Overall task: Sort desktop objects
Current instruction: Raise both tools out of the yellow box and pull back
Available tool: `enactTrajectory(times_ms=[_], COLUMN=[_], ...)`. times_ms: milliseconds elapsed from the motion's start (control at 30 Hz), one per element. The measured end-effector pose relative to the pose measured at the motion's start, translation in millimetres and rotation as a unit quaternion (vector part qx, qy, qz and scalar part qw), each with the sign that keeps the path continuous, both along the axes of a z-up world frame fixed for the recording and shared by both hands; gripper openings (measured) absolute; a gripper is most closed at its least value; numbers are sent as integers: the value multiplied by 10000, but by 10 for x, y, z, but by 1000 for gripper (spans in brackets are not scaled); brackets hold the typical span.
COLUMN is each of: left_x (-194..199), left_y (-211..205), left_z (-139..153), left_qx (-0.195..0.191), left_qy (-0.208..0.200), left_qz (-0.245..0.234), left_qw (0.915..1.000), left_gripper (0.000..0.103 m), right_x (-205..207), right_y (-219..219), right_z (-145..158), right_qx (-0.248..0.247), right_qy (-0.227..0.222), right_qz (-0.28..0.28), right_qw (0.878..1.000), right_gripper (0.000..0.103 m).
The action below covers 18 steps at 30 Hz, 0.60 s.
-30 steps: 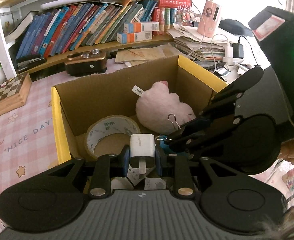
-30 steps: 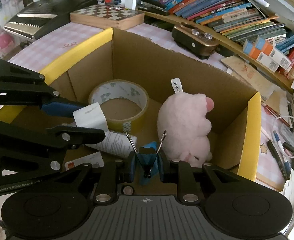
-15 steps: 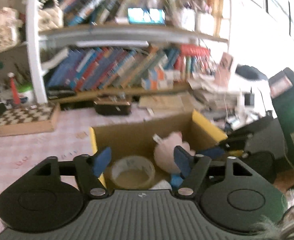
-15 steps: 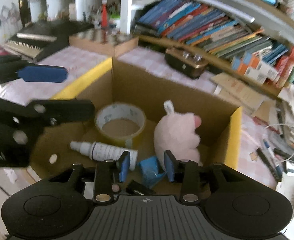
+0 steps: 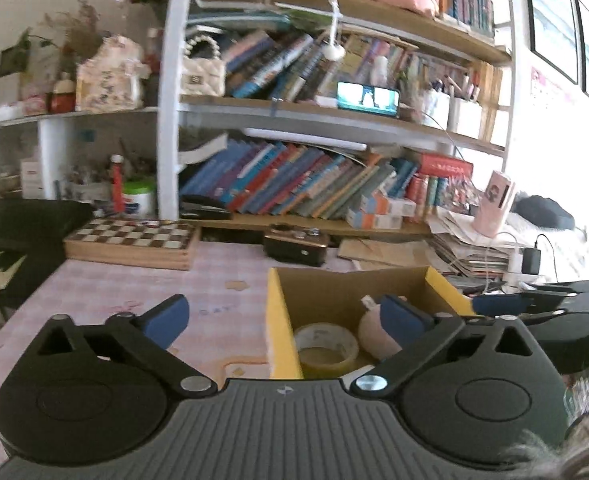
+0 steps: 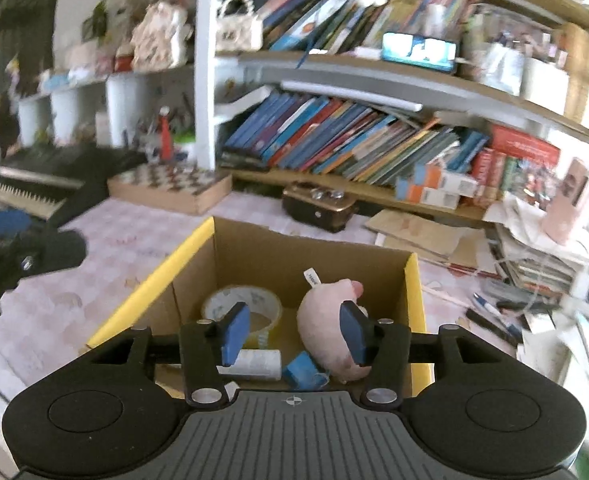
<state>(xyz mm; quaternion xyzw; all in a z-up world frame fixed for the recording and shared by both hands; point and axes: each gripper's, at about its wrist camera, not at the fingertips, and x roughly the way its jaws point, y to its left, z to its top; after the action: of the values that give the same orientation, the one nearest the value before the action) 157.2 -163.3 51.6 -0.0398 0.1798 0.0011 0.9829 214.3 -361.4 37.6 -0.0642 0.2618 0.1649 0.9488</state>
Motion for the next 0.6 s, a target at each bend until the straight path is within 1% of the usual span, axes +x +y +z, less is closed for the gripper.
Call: enactTrajectory(times_ms=[100,200,300,433,500,600], left_x=[-182,-377,-566,-836,-942,-1122], left_y=[136,273,344,426,467,545], left_z=[-36,-85,-125,-199,-238,-303], left_qx=[-48,-96,68,262,289,338], left_qy=[44,58,60,136,231,355], left_qz=[161,326,509,542,517,502], left_qw=[9998,9994,9987,9981,9980,9975], left_gripper=[103,103,103,103,103,103], right_x=[-184,-380,-589,-885,-1016,-1226], right_y=[34,107,196,320,393,504], right_z=[-17,-70,-127,-198,-237,-290], right_qx=[174,239,271,304,277,240], right_qy=[-41,-66,18,109,142,167], right_qz=[-240,-456,-632,-840,-922,-1017], right_qw=[9996,9986,9976,9959,9953,9944], right_gripper=[55,59,59,60,65,68])
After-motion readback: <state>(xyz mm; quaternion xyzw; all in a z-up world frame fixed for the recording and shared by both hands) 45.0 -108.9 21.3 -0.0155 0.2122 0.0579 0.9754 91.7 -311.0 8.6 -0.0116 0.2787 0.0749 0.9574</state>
